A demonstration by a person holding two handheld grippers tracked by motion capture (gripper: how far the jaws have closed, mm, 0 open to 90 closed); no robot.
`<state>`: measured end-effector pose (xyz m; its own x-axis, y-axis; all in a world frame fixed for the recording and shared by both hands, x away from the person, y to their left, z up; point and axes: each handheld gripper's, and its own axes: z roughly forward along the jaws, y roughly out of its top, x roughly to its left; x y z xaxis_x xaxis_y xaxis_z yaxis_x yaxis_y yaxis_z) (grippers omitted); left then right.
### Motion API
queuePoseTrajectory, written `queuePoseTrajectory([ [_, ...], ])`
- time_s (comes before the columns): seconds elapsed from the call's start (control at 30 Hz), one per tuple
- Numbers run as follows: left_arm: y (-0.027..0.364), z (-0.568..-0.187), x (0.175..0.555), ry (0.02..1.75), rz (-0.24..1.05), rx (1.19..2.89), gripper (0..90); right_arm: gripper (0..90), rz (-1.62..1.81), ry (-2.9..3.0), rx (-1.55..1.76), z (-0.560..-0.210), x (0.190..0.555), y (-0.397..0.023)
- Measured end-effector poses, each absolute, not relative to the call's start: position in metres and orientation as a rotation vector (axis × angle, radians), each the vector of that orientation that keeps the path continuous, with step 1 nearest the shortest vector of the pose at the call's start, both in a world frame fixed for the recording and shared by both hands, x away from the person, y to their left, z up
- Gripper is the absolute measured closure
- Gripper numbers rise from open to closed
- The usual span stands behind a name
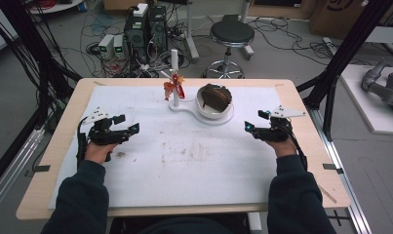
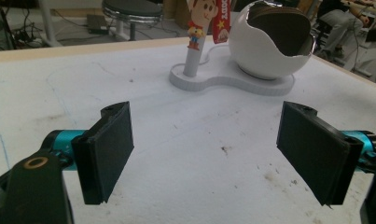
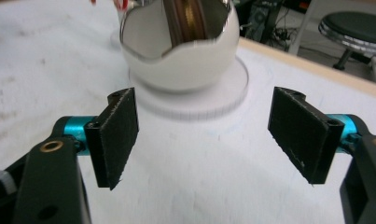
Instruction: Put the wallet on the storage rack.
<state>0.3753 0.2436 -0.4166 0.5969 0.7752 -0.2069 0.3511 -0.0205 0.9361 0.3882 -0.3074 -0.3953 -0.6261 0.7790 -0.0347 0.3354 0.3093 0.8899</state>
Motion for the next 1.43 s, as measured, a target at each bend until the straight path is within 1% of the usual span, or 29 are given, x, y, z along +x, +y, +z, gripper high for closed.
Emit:
queuePoseTrajectory([
  [0.23, 0.244, -0.414, 0.373, 0.95, 0.451, 1.617, 18.5, 23.0, 1.273, 2.119, 1.002, -0.402, 0.376, -0.317],
  [0.67, 0.24, -0.414, 0.37, 0.923, 0.454, 1.639, 18.6, 23.0, 1.241, 2.085, 1.018, -0.401, 0.368, -0.319],
  [1.43, 0.239, -0.417, 0.372, 0.93, 0.445, 1.649, 18.8, 23.0, 1.215, 2.089, 1.023, -0.403, 0.371, -0.319],
])
